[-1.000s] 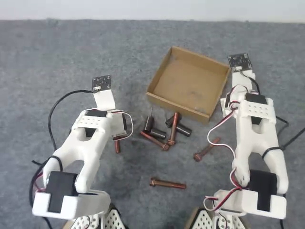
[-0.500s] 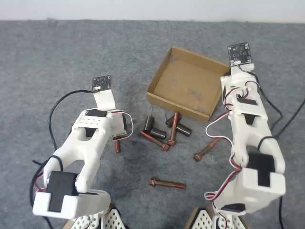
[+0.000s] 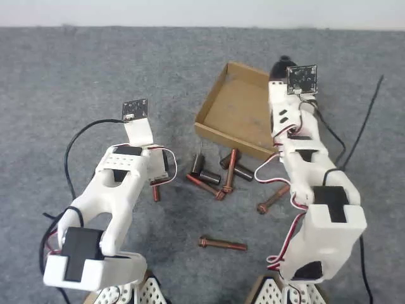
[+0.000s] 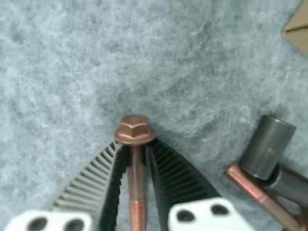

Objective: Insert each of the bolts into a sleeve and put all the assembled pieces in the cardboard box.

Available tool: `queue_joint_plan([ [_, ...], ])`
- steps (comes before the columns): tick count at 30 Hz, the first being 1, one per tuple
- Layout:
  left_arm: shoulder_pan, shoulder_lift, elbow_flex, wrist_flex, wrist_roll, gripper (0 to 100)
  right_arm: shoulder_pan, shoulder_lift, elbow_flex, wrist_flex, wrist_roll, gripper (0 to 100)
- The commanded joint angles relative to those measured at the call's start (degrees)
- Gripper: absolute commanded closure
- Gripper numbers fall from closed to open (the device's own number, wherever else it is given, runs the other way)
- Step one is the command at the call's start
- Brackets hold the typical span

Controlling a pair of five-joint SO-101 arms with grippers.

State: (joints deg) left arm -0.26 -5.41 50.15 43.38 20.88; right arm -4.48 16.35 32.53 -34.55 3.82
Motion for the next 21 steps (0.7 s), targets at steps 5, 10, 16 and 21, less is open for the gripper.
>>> queue_joint_plan([
  [5, 0.0, -3.87, -0.22, -1.76, -1.05, 99, -5.76, -1.27, 3.43, -6.73, -11.78, 99.1],
  [10, 0.0, -3.87, -0.22, -1.76, -1.05, 99, -8.31, -1.45, 10.2, -17.71, -15.3, 99.1],
  [16, 0.0, -3.87, -0.22, -1.76, -1.05, 99, -9.27, -1.45, 16.7, -23.25, -15.38, 99.1],
  [21, 0.0, -3.87, -0.22, -1.76, -1.05, 99, -11.21, -1.63, 24.26, -31.16, -15.21, 99.1],
])
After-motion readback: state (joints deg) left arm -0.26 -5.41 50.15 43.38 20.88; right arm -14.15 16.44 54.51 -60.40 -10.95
